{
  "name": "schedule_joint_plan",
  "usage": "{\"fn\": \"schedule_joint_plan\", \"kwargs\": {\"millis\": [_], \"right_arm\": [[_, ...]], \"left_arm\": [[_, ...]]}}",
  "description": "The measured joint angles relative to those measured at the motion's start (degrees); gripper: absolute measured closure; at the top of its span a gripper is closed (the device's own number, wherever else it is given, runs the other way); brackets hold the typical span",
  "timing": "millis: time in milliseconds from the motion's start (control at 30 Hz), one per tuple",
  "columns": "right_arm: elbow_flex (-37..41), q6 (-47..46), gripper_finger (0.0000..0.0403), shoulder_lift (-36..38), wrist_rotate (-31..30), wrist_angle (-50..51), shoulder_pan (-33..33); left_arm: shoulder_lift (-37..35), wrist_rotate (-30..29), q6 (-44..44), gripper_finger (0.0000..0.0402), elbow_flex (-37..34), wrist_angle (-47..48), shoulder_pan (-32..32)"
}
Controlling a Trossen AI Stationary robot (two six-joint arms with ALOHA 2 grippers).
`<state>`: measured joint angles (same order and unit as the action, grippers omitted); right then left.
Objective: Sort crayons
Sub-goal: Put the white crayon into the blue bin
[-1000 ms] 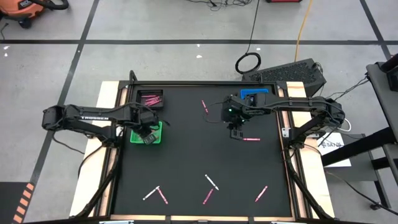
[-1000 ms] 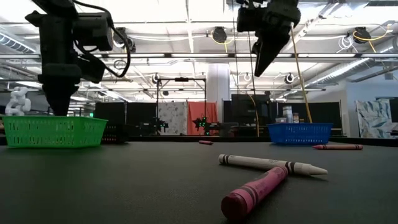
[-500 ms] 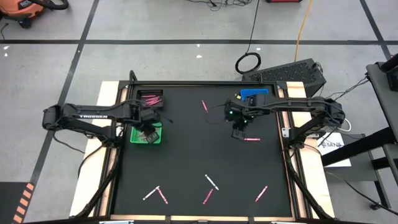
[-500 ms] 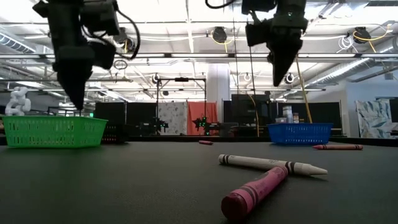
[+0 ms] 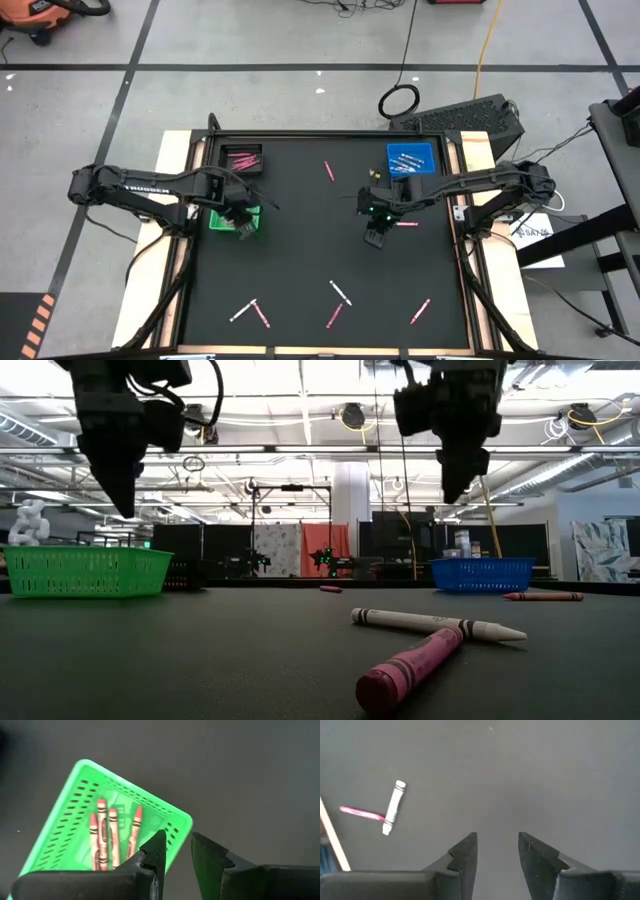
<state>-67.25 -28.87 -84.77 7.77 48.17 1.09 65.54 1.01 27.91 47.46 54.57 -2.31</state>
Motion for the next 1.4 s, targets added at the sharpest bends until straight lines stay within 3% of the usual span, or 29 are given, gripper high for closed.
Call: {"fn": "schedule_joint_plan", "kwargs": {"millis": [67, 200, 633, 900, 1167, 1400], "right_arm": [[0.1, -1.0, 0.0273, -0.2, 0.1, -2.3, 0.8], [0.1, -2.7, 0.0273, -1.1, 5.9, -8.0, 1.0], [0.1, -23.7, 0.0328, -6.9, 4.3, -24.5, 13.9], [0.1, -30.5, 0.0311, -12.0, 4.0, -37.1, 18.5], [0.0, -32.3, 0.0262, -16.9, -0.3, -36.8, 19.8], [-3.2, -33.2, 0.0253, -21.5, -0.1, -31.7, 20.3]], "left_arm": [[0.0, 0.0, 0.3, 0.0314, 0.0, 0.0, 1.5], [0.0, 0.0, 3.0, 0.0314, 0.0, 0.0, 4.4], [0.0, 0.0, 3.3, 0.0314, 0.0, -1.7, 10.3], [0.0, 0.0, 3.5, 0.0314, 0.0, -1.7, 12.8], [0.0, 0.3, 4.8, 0.0314, 0.0, -1.7, 14.5], [0.0, 0.3, 4.8, 0.0314, -0.1, -1.7, 14.8]]}}
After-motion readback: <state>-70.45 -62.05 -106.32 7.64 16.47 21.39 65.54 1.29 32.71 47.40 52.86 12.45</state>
